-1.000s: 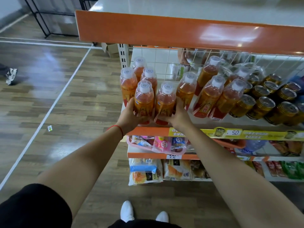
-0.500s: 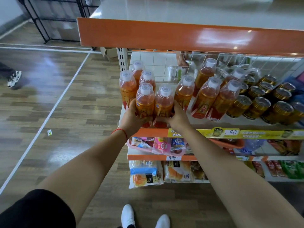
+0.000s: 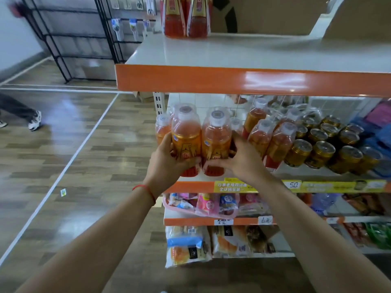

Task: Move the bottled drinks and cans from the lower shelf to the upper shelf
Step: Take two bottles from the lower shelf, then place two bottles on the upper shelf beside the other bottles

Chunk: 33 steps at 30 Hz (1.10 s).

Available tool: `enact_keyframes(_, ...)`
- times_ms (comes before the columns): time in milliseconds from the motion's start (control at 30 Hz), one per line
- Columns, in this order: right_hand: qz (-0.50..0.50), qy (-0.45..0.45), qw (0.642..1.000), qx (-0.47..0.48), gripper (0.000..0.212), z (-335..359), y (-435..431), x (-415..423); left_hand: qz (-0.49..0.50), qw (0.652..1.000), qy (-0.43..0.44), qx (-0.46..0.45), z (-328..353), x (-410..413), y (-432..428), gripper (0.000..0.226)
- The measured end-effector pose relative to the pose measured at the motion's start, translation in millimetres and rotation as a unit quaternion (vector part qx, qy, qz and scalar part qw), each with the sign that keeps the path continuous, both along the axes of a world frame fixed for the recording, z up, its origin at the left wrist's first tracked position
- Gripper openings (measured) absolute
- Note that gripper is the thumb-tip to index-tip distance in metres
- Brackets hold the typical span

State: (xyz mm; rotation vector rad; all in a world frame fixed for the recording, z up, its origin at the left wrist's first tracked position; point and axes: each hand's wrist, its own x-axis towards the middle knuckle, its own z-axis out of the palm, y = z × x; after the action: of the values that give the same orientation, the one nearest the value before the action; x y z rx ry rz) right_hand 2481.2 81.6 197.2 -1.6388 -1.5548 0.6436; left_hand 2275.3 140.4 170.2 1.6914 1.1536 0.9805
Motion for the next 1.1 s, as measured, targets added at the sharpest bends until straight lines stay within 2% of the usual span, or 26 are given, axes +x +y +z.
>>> enact_keyframes(133, 0.021, 0.020, 1.000, -0.007, 0.070, 42.6, -36.4, -1.9, -0.008, 0.999, 0.021, 0.035, 39.8, -12.5, -30.3, 0.064)
enact_keyframes(233, 0.034, 0.022, 0.999, 0.017, 0.066, 77.3, -60.8, -6.9, -0.030, 0.997, 0.040, 0.059, 75.9, -21.7, -52.8, 0.071)
enact_keyframes(367, 0.054, 0.042, 0.997, 0.042, 0.060, 122.3, -81.4, -12.0, -0.059, 0.995, 0.016, 0.084, 126.7, -30.4, -75.3, 0.067)
enact_keyframes(533, 0.077, 0.009, 0.993, 0.087, 0.052, 181.9, -86.9, -14.3, -0.088, 0.991, -0.014, 0.104, 190.0, -34.6, -77.0, 0.059)
enact_keyframes(767, 0.118, 0.003, 0.983, 0.140, 0.050, 252.0, -57.8, -18.2, -0.084, 0.988, -0.020, 0.131, 263.8, -37.7, -49.0, 0.050)
enact_keyframes(967, 0.108, 0.042, 0.982, 0.152, 0.064, 286.5, 9.5, -18.5, -0.047, 0.992, -0.021, 0.115, 304.0, -31.6, 12.0, 0.059)
enact_keyframes(1100, 0.099, 0.063, 0.985, 0.125, 0.061, 286.8, 64.3, -10.2, -0.012, 0.995, -0.027, 0.091, 309.1, -17.7, 58.7, 0.068)
